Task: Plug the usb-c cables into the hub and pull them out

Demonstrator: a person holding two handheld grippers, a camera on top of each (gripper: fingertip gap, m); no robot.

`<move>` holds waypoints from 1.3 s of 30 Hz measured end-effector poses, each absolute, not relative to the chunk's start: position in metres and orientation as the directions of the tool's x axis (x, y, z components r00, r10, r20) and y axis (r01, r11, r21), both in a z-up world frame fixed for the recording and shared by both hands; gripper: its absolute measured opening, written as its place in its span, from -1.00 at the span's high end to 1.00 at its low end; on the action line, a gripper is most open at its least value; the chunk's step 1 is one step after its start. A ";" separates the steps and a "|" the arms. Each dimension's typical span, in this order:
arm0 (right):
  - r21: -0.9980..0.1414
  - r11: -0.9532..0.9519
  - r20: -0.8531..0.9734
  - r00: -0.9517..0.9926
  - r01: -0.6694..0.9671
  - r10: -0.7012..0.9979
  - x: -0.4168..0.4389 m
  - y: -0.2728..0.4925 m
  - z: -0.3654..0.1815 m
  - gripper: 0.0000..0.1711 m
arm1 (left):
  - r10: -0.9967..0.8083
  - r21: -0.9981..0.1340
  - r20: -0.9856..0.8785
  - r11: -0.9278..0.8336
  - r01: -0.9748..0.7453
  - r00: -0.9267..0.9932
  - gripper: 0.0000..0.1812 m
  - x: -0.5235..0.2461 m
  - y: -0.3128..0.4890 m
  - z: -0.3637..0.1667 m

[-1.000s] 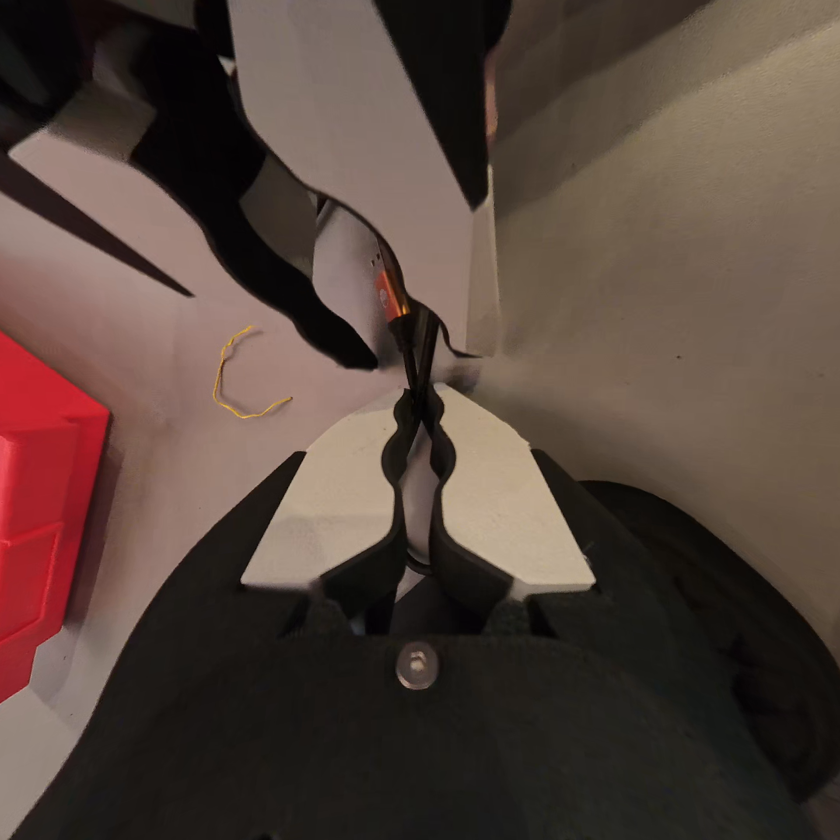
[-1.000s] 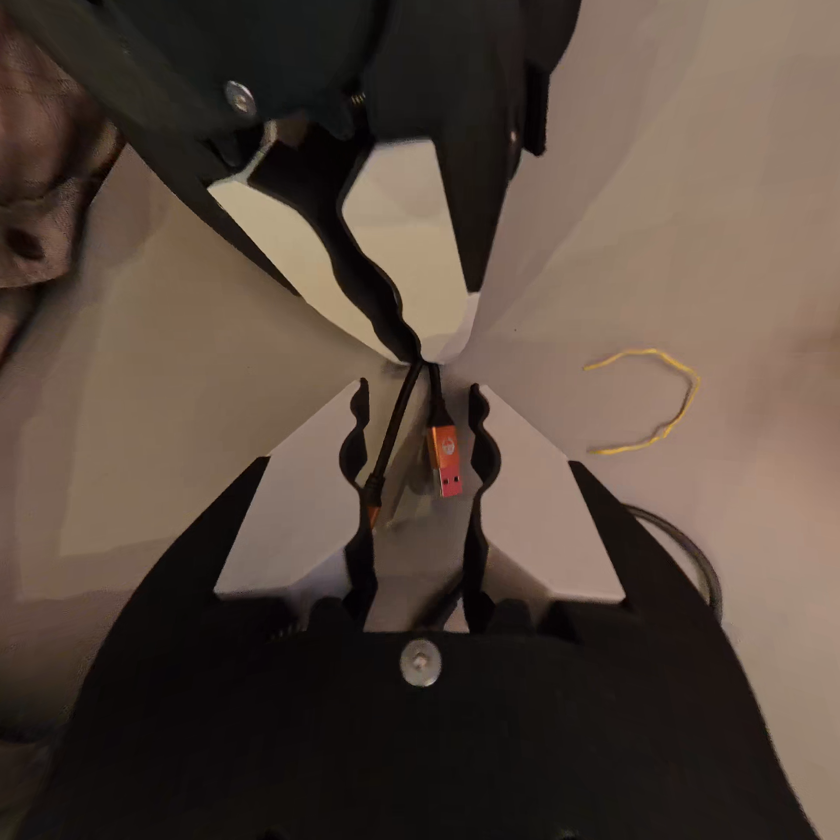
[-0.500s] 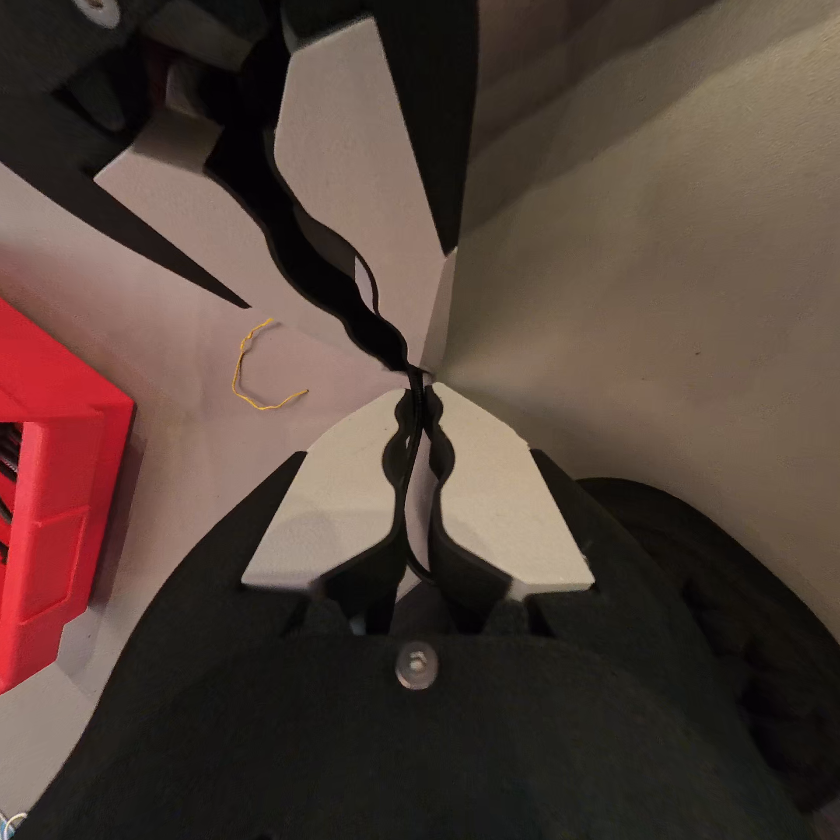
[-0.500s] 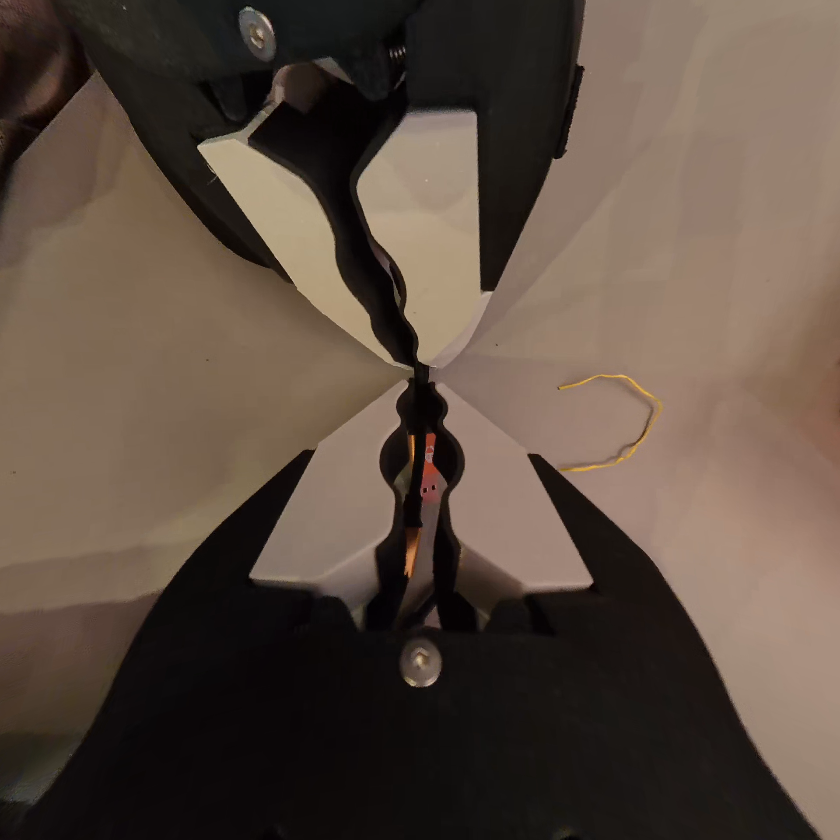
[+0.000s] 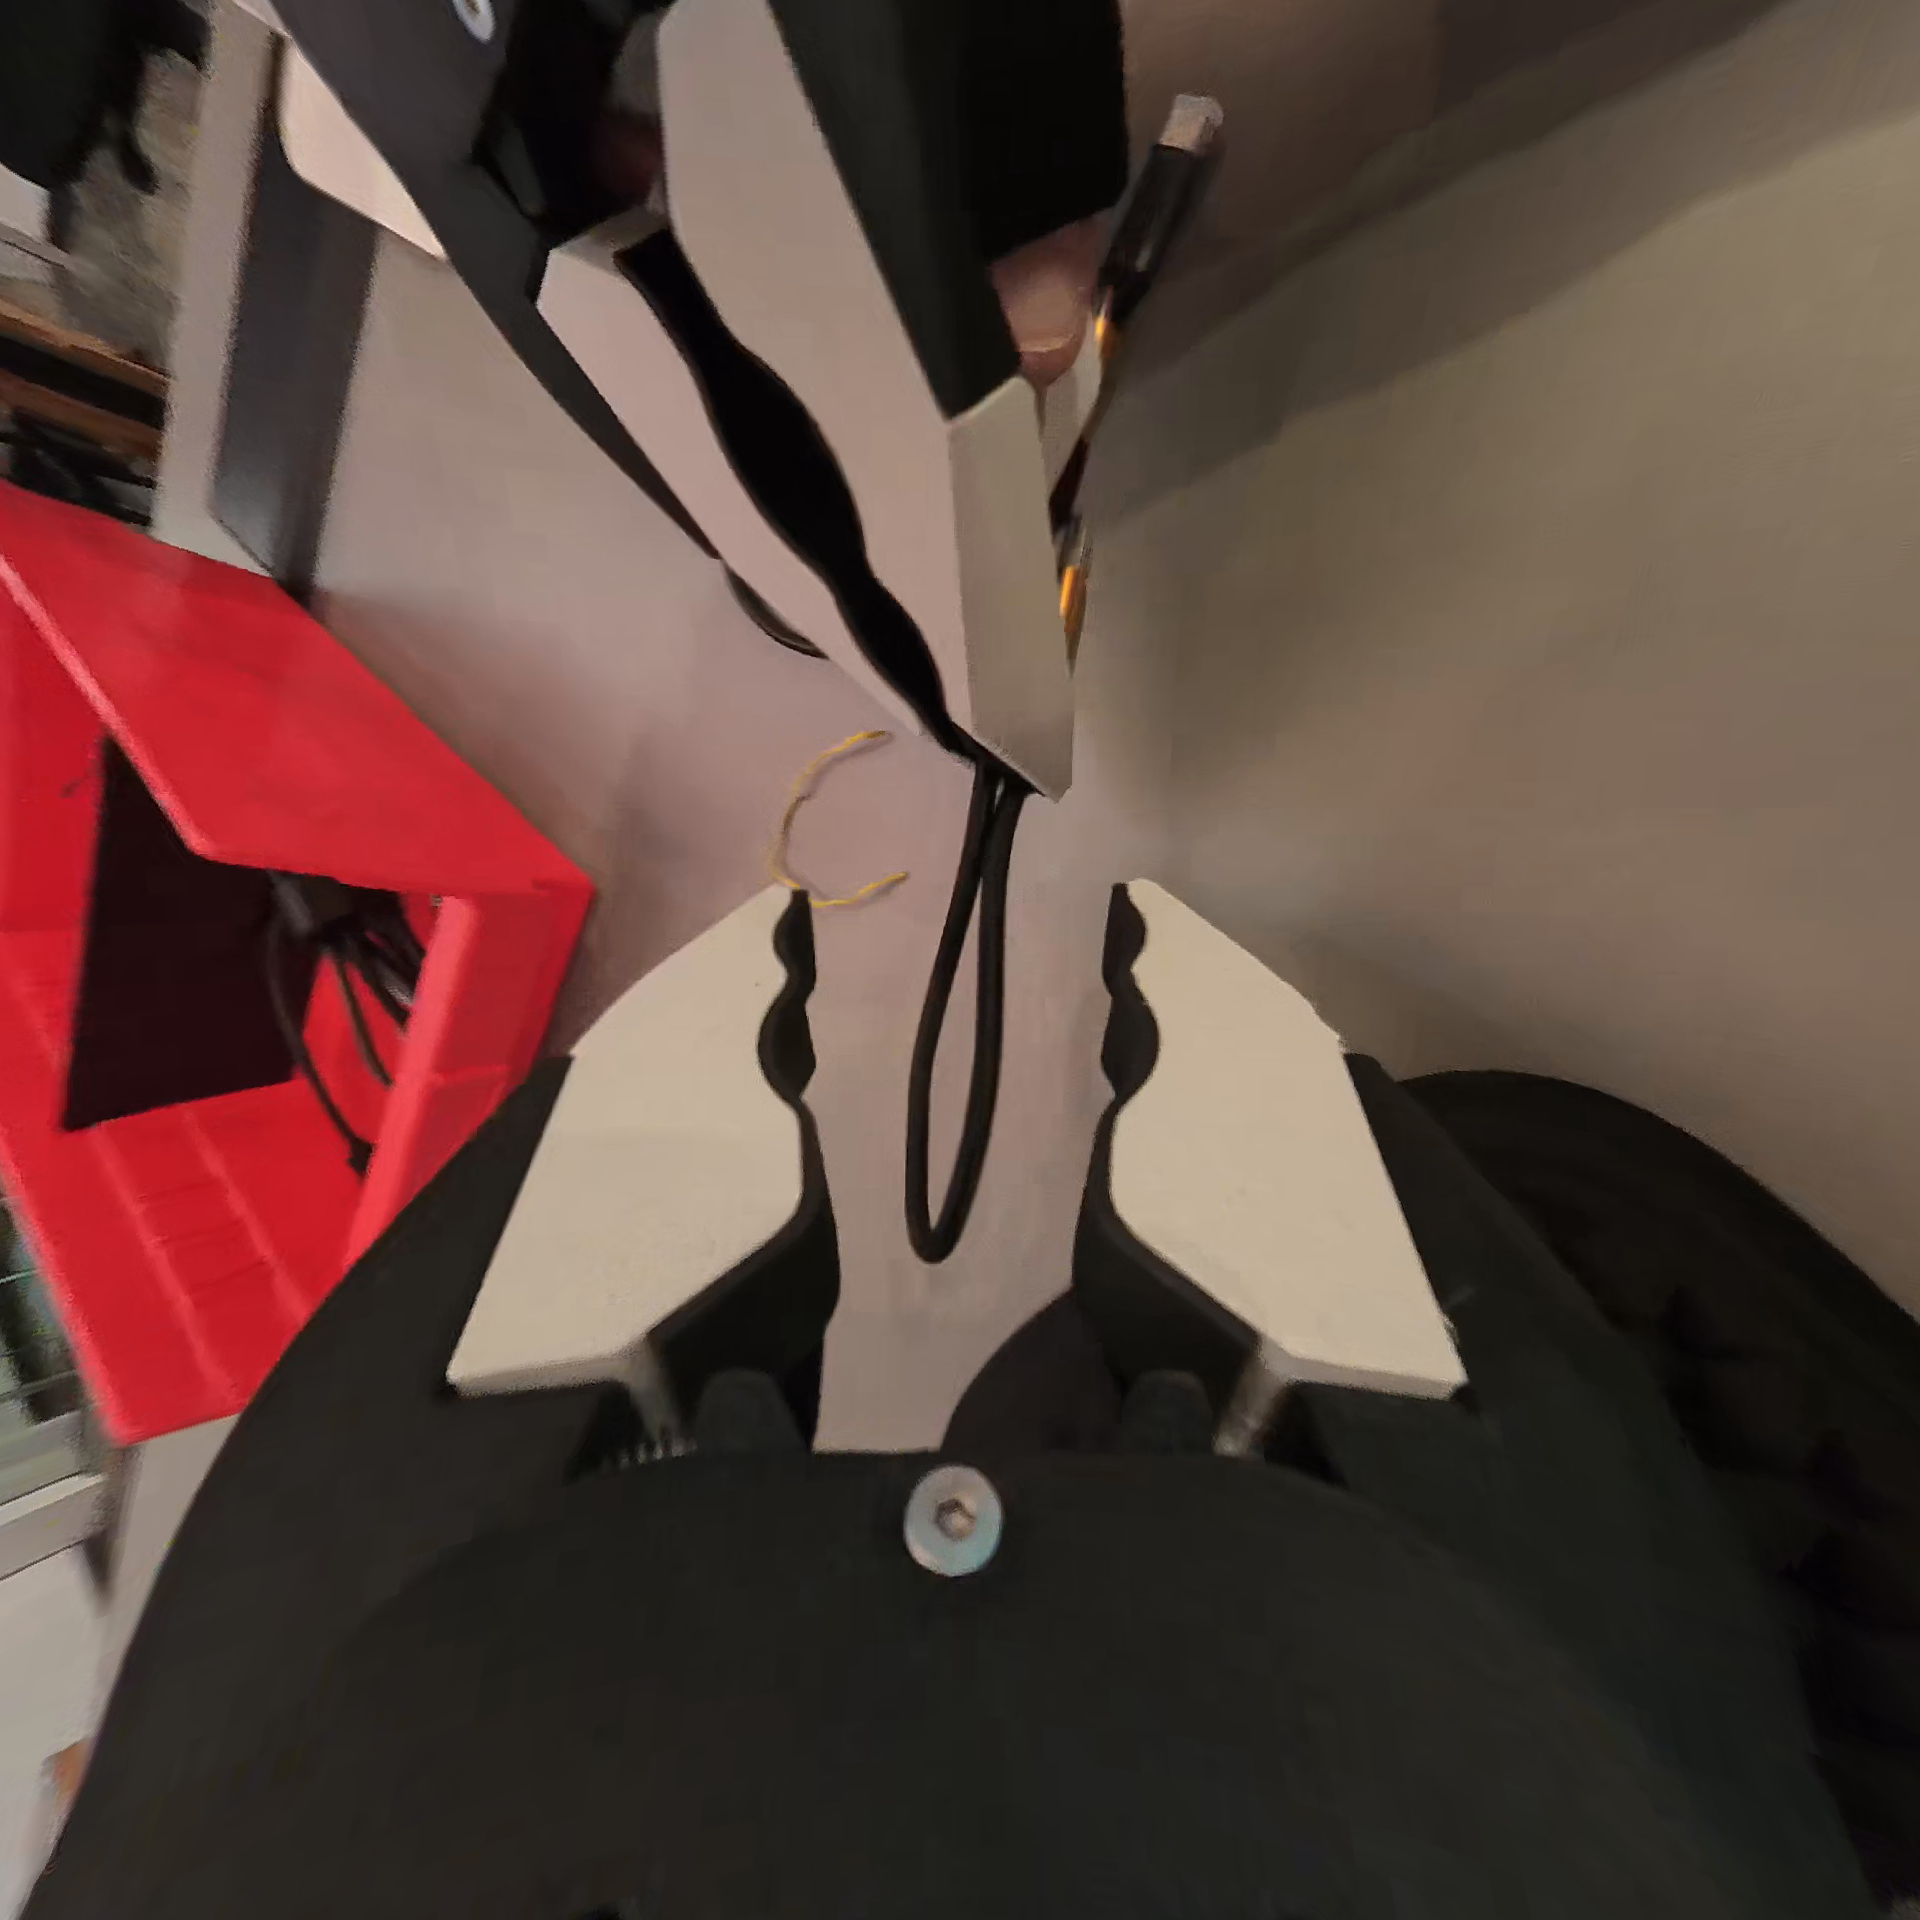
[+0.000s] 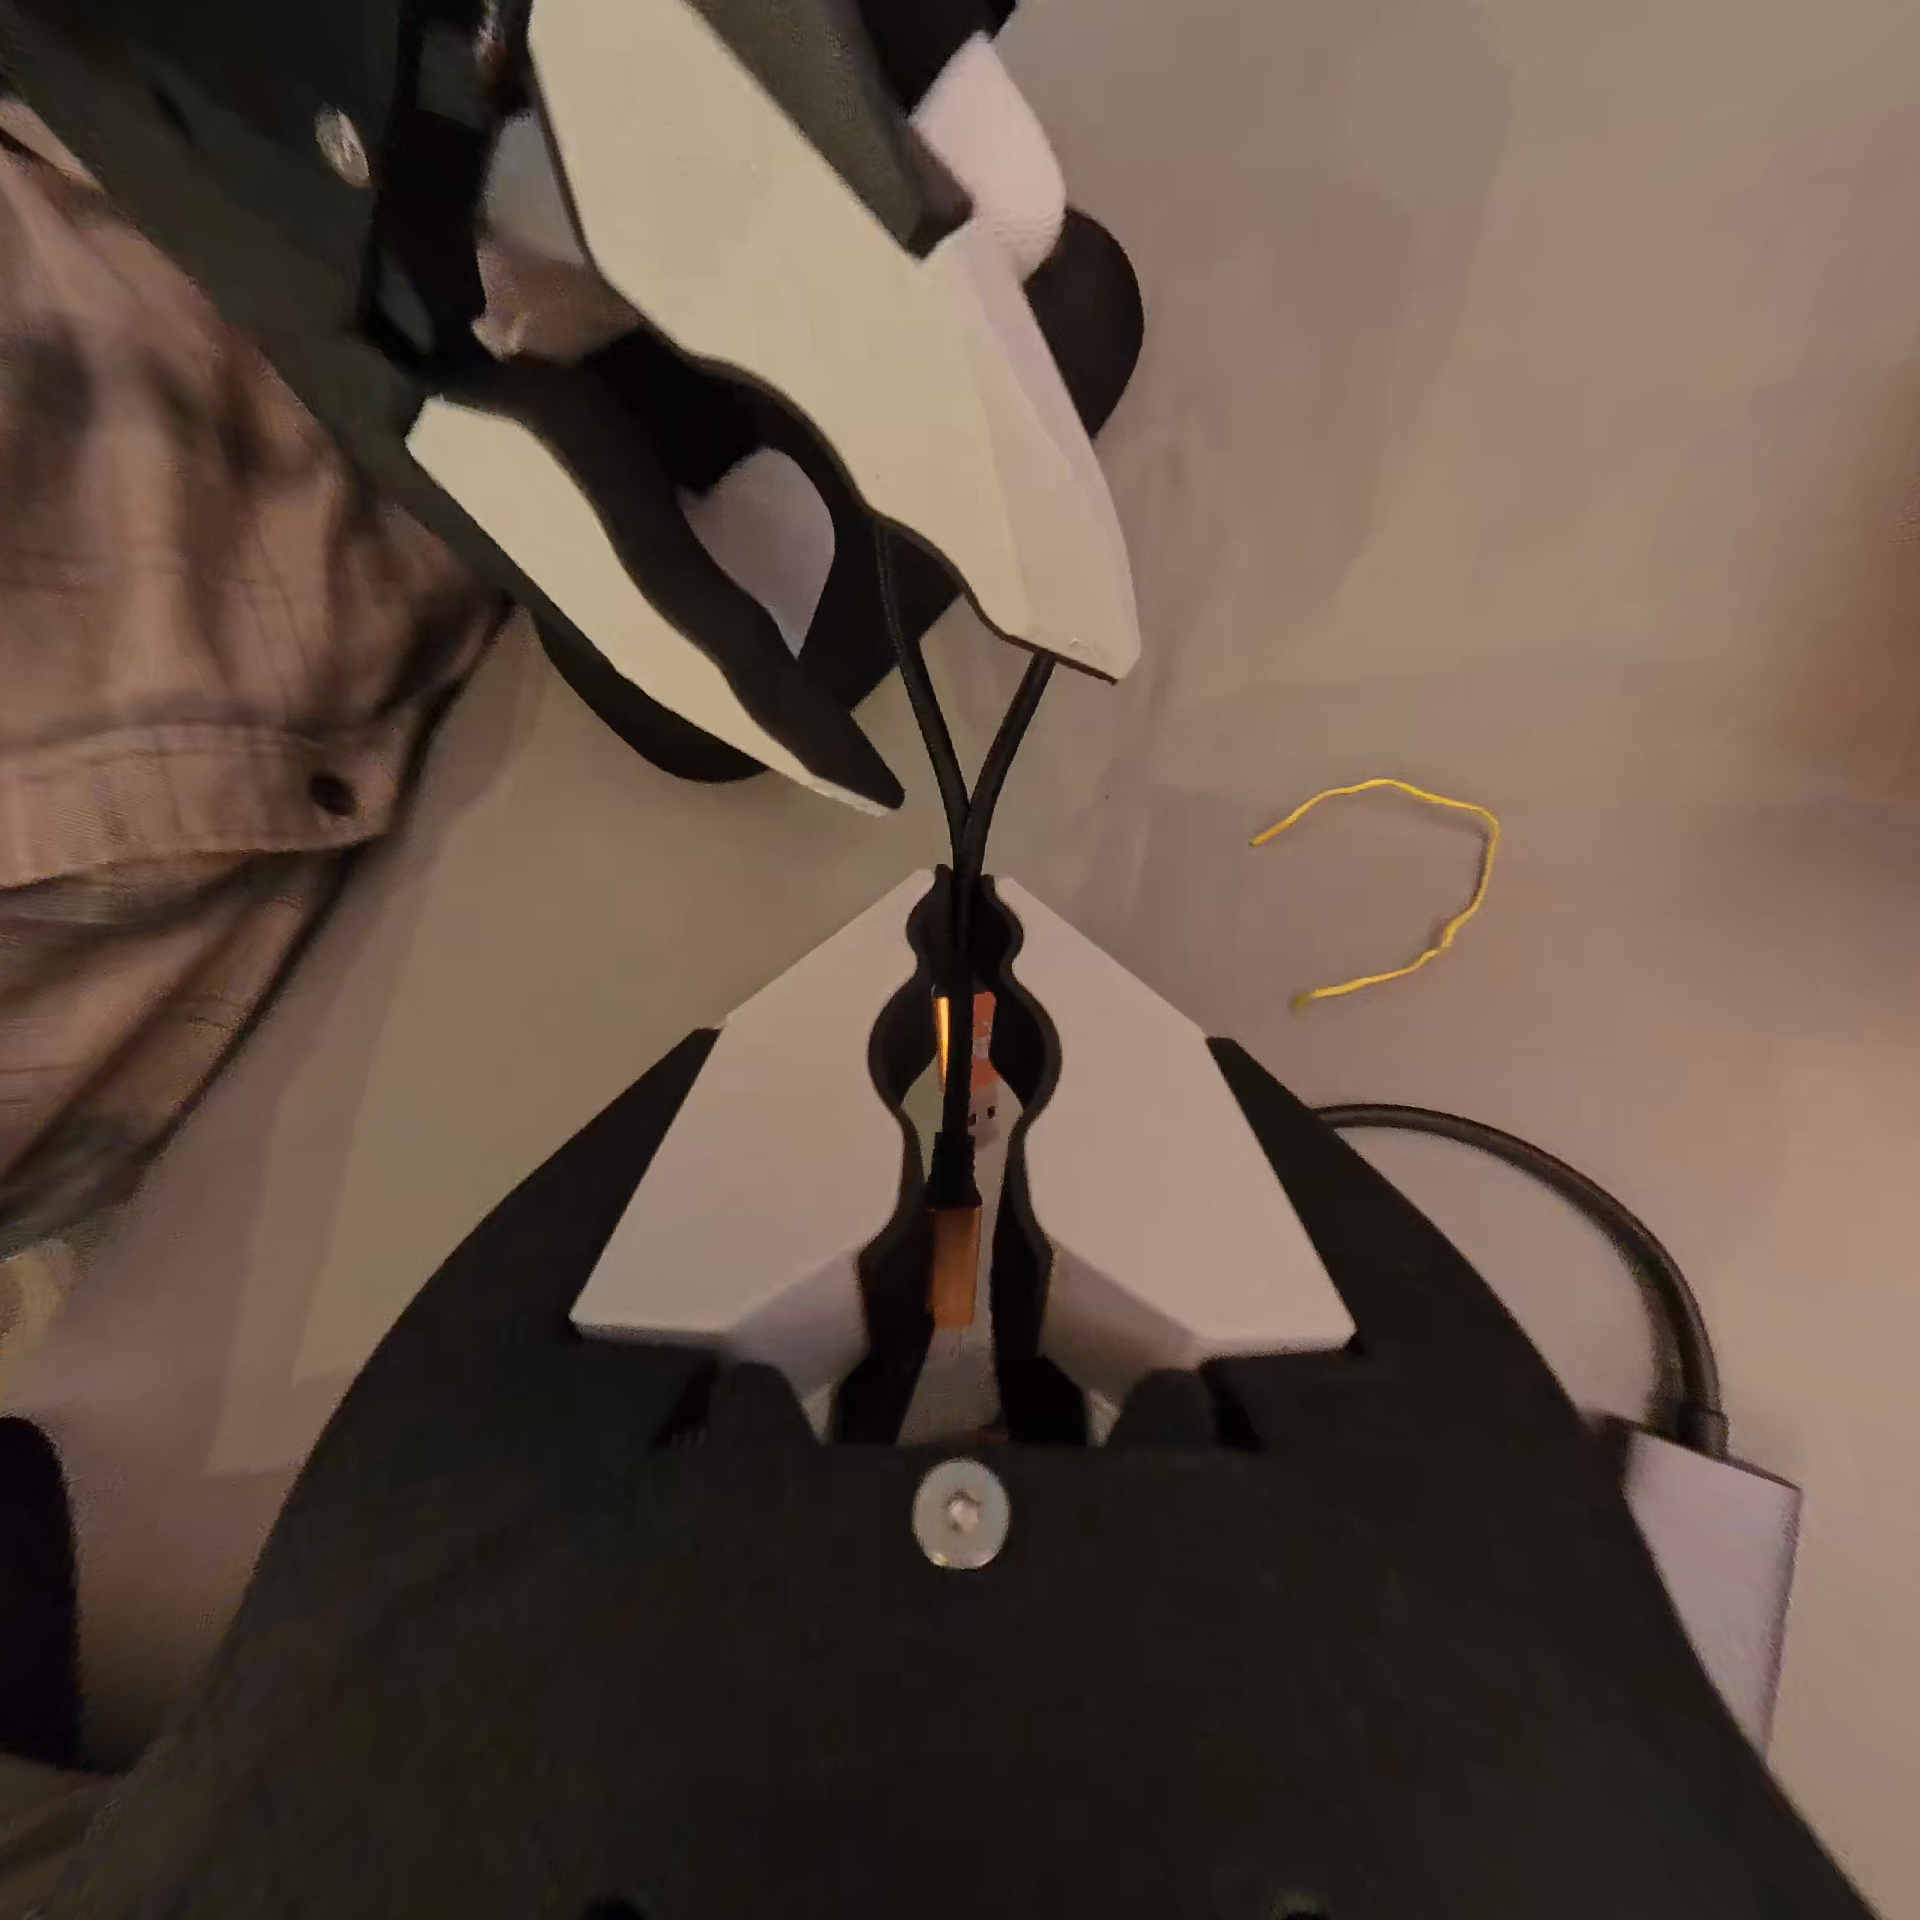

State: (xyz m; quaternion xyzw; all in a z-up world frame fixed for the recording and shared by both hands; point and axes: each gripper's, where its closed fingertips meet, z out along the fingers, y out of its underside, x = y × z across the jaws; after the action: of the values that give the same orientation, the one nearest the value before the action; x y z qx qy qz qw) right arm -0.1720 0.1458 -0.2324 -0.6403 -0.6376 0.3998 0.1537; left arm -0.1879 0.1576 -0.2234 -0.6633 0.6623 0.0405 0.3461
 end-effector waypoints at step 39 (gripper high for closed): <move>-0.670 0.064 -0.092 -0.168 0.740 0.981 -0.180 0.145 -0.227 0.96 | -0.856 -0.396 -0.497 0.076 -0.915 0.144 0.95 -0.187 0.162 -0.228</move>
State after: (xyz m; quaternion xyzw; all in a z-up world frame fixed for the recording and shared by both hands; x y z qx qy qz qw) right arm -0.1798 0.1453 -0.2269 -0.6133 -0.7015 0.3032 0.1996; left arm -0.1865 0.1616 -0.2279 -0.6783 0.6528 0.0442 0.3344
